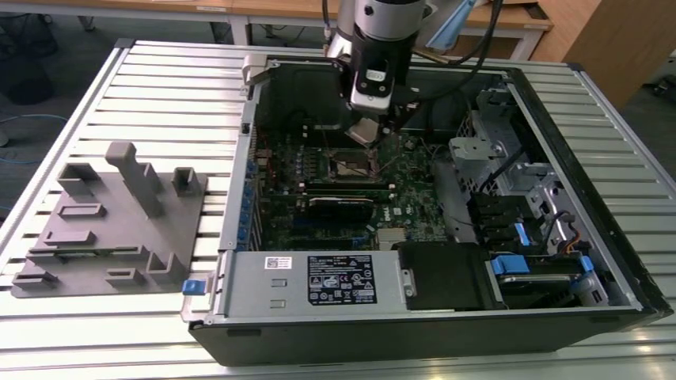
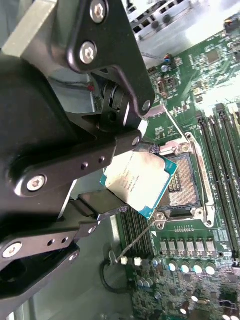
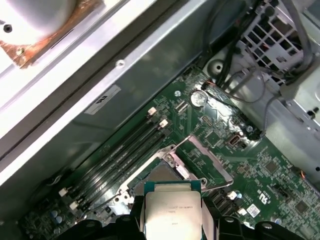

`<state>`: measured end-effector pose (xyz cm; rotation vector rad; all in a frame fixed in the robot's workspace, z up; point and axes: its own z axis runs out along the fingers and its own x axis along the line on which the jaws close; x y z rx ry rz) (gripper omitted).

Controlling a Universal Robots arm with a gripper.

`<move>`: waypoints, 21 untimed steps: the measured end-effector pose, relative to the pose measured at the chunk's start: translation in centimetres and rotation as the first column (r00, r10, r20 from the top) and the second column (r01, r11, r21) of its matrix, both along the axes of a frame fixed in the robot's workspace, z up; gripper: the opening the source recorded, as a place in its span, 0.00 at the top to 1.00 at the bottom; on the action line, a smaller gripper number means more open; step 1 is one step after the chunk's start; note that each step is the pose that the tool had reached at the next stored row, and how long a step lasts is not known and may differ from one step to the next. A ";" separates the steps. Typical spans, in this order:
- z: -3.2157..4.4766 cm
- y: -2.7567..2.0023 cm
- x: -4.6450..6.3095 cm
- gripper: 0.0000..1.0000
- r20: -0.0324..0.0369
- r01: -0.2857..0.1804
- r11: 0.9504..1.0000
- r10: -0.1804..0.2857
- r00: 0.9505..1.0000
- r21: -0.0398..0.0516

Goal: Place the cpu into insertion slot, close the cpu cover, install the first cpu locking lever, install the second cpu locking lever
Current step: 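Place the cpu into insertion slot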

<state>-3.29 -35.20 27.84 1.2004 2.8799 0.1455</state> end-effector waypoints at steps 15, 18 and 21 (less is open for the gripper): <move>-1.07 0.00 0.0 0.46 0.000 0.258 0.966 -0.258 0.966 0.000; -1.08 0.00 0.0 0.46 0.000 0.259 0.966 -0.259 0.966 0.000; -1.08 0.00 0.0 0.46 0.000 0.259 0.966 -0.259 0.966 0.000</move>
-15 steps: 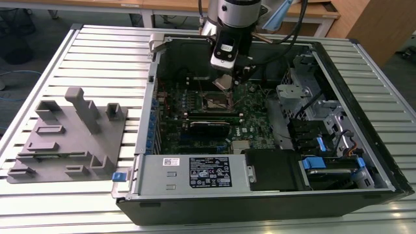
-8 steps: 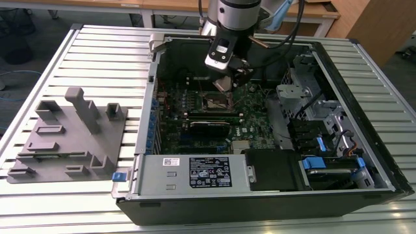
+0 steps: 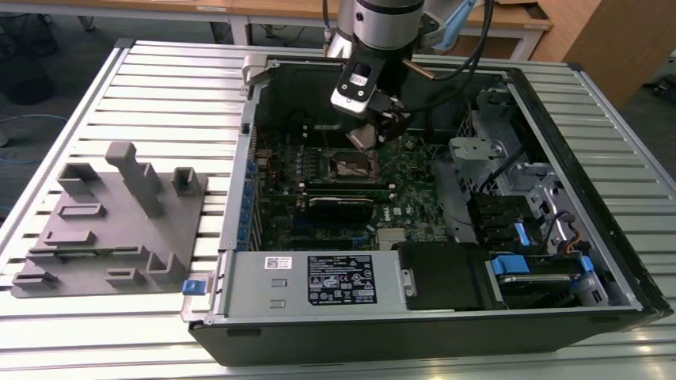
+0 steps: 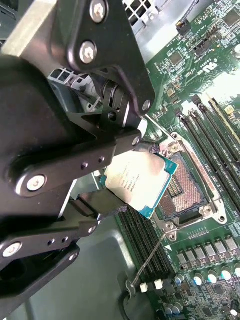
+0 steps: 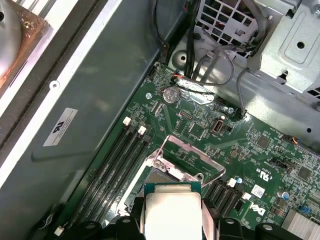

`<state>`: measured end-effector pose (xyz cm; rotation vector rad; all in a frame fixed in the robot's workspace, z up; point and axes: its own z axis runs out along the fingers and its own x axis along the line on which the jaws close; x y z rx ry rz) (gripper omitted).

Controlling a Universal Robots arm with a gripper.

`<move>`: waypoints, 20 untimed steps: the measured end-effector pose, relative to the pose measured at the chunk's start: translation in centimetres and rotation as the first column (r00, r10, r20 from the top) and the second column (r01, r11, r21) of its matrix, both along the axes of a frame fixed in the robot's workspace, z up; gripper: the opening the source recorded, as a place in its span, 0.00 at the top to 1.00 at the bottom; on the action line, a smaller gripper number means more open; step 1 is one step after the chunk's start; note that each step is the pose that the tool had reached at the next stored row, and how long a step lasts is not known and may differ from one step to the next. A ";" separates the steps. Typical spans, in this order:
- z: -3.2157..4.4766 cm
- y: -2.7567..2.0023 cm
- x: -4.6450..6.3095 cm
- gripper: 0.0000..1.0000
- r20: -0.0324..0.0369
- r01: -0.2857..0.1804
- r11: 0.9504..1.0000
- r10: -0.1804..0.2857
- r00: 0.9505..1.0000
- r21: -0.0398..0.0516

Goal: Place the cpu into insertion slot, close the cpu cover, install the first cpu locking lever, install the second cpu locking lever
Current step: 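Place the cpu into insertion slot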

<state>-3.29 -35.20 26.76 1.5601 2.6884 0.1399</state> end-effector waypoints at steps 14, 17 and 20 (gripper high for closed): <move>-0.33 0.00 0.0 0.46 0.000 0.142 0.990 -0.142 0.990 0.000; -0.47 0.00 0.0 0.46 0.000 0.197 0.980 -0.197 0.980 0.000; -0.61 0.00 0.0 0.46 0.000 0.249 0.968 -0.249 0.968 0.000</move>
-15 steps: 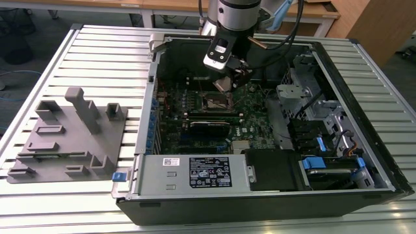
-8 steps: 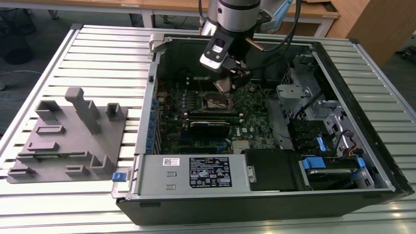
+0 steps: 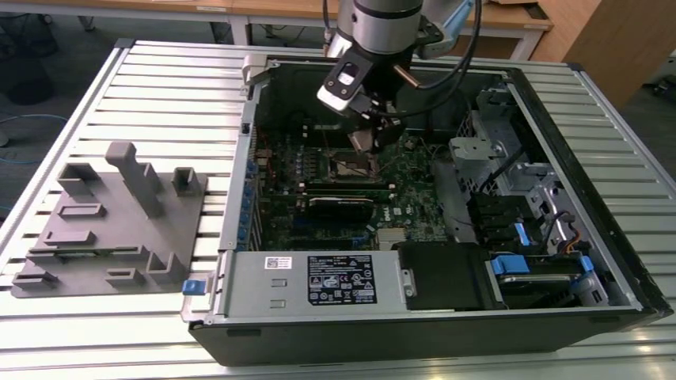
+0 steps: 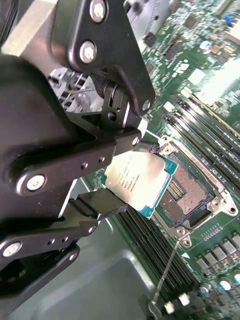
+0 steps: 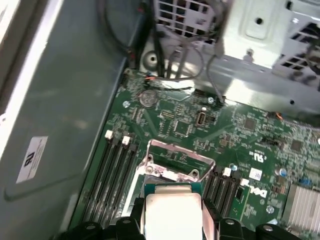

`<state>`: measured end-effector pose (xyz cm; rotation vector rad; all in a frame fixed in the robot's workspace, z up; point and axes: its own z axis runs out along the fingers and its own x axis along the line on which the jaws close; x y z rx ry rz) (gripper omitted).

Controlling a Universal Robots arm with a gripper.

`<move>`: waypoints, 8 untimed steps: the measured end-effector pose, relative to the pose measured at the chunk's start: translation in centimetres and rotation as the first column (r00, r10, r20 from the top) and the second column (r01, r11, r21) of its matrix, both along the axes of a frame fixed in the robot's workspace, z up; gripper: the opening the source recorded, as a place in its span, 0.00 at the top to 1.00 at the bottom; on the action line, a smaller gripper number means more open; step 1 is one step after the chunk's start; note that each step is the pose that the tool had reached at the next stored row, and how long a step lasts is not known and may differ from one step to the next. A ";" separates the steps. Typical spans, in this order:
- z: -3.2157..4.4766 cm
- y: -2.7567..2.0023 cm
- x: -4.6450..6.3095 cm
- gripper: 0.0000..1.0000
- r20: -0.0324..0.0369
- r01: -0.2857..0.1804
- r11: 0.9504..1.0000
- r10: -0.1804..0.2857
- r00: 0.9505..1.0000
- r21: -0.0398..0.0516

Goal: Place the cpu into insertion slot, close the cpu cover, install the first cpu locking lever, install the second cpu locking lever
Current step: 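Place the cpu into insertion slot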

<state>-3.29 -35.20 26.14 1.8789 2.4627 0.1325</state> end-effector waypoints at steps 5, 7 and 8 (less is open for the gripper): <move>-0.26 0.00 0.0 0.46 0.000 0.091 0.996 -0.091 0.996 0.000; -0.36 0.00 0.0 0.46 0.000 0.127 0.992 -0.127 0.992 0.000; -0.41 0.00 0.0 0.46 0.000 0.145 0.989 -0.145 0.989 0.000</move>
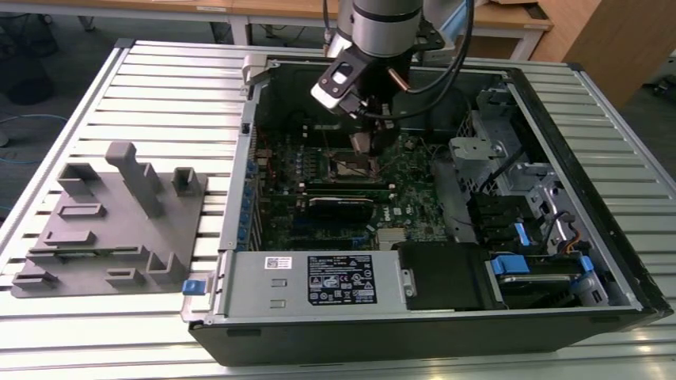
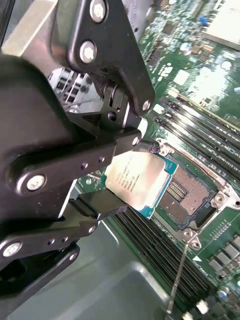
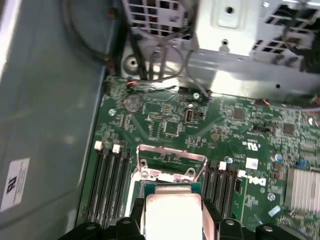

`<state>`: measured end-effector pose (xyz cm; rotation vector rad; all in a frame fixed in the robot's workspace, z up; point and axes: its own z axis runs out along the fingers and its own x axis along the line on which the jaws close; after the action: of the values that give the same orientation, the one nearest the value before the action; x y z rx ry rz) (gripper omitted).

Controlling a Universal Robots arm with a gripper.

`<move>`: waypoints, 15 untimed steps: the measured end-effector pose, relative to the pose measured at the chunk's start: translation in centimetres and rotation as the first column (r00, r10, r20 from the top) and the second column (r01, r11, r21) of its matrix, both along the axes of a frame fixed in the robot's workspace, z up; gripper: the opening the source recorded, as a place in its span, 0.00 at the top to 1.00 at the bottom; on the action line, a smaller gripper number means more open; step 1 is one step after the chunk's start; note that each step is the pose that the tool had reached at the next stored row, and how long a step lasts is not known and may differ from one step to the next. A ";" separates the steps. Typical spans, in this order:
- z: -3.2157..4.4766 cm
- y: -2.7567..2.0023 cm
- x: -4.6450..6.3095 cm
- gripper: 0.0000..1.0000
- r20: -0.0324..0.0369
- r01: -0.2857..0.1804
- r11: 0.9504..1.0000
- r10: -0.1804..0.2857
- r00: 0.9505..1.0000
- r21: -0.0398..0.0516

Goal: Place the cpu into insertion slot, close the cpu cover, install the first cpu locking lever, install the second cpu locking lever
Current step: 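Place the cpu into insertion slot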

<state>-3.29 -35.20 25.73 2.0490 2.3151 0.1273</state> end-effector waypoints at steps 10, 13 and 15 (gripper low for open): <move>-0.31 0.00 0.0 0.46 0.000 0.107 0.994 -0.107 0.994 0.000; -0.39 0.00 -0.1 0.46 0.000 0.108 0.994 -0.108 0.994 0.000; -0.46 0.00 -0.4 0.46 0.000 0.108 0.994 -0.108 0.994 0.000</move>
<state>-3.66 -35.19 25.27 2.1678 2.1984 0.1229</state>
